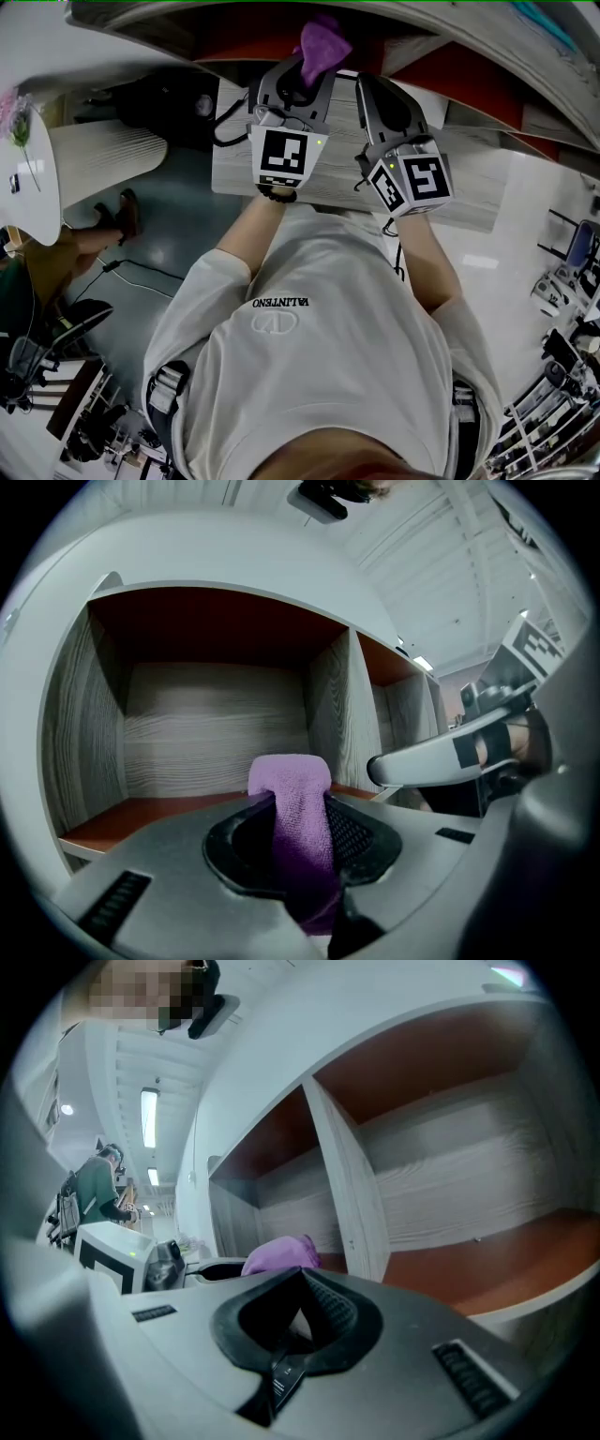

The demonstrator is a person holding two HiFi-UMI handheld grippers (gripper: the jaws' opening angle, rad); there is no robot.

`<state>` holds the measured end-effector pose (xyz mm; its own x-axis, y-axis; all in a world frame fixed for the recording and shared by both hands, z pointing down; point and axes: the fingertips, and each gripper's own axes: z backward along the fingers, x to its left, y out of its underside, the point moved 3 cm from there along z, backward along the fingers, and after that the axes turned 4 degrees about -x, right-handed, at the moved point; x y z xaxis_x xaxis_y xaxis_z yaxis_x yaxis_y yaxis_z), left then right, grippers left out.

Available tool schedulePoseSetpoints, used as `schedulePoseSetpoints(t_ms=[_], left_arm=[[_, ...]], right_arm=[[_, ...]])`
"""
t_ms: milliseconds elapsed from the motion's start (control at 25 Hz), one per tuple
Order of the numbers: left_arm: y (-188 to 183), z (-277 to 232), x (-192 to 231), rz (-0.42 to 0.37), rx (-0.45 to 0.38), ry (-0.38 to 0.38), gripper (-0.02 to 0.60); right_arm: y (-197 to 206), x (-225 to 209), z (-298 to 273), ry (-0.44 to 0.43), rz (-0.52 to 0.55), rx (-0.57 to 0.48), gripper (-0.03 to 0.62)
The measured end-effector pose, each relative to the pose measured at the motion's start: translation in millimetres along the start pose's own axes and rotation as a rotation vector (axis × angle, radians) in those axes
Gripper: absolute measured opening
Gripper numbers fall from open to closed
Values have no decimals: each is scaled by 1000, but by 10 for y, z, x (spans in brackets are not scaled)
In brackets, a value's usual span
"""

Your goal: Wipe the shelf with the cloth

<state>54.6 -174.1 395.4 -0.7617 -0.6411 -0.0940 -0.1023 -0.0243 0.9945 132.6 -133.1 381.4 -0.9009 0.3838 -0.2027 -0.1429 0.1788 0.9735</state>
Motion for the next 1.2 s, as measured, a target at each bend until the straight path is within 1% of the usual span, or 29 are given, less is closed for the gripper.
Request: schedulePoseSetpoints(t_ms=[720, 1200], left_arm=[[-50, -205, -450, -6, 13, 89, 89], [-78, -269, -569, -30, 23, 148, 89]], right_arm=[[-57, -222, 238, 37, -10, -22, -2], [-101, -244, 268, 43, -15, -35, -2]])
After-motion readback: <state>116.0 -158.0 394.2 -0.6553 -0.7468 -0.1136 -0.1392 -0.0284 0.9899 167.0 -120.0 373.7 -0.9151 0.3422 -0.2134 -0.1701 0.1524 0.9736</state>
